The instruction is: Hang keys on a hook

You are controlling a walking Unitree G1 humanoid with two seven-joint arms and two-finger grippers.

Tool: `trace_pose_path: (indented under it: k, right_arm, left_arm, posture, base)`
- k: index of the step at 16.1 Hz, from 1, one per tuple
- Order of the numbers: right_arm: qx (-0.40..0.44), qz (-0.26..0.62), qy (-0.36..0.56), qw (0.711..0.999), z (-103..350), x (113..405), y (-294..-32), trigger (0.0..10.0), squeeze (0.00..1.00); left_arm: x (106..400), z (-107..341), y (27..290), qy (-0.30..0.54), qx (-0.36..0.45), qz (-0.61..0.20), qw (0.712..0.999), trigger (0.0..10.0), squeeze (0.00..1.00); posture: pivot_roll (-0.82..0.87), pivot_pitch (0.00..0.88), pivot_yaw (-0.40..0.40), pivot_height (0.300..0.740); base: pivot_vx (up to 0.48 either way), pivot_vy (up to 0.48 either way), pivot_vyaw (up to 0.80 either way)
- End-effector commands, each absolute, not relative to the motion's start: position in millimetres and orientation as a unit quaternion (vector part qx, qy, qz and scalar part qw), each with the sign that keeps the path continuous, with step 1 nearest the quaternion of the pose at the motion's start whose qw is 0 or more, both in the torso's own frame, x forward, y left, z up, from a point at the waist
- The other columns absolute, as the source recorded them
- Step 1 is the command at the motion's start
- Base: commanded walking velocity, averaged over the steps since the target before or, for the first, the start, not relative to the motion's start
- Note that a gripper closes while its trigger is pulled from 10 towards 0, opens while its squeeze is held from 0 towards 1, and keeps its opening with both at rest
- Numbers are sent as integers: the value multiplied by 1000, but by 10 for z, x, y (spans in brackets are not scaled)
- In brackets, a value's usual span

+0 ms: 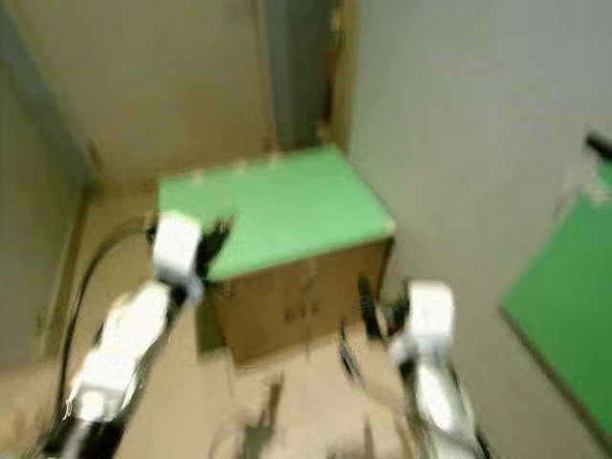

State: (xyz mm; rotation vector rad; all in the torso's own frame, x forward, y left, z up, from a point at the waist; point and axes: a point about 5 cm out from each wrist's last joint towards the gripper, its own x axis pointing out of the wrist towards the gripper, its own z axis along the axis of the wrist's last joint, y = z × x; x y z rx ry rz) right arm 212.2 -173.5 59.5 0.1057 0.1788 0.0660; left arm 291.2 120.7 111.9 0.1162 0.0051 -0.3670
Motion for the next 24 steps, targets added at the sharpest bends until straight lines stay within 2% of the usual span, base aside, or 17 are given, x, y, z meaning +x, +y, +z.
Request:
trace_pose_path:
  k: [1, 9, 24]
  right_arm:
    - [52, 37, 76, 995, 658, 2188, -1726, 10000, 0]
    - [54, 34, 79, 995, 632, 2167, -1737, 10000, 0]
    - [53, 30, 86, 994, 589, 2132, -1759, 10000, 0]
  left_arm:
    - [2890, 1036, 1248, 20, 55, -179, 982, 10000, 0]
    - [2906, 1033, 1225, 17, 47, -186, 981, 10000, 0]
    - [2927, 1050, 1198, 12, 38, -195, 980, 10000, 0]
  posture:
    - [-168, 0, 53, 740]
    - [-176, 0, 58, 740]
    - [-183, 0, 60, 740]
  base:
    - [0, 0, 0]
    - [0, 0, 0]
    - [-279, 0, 0]
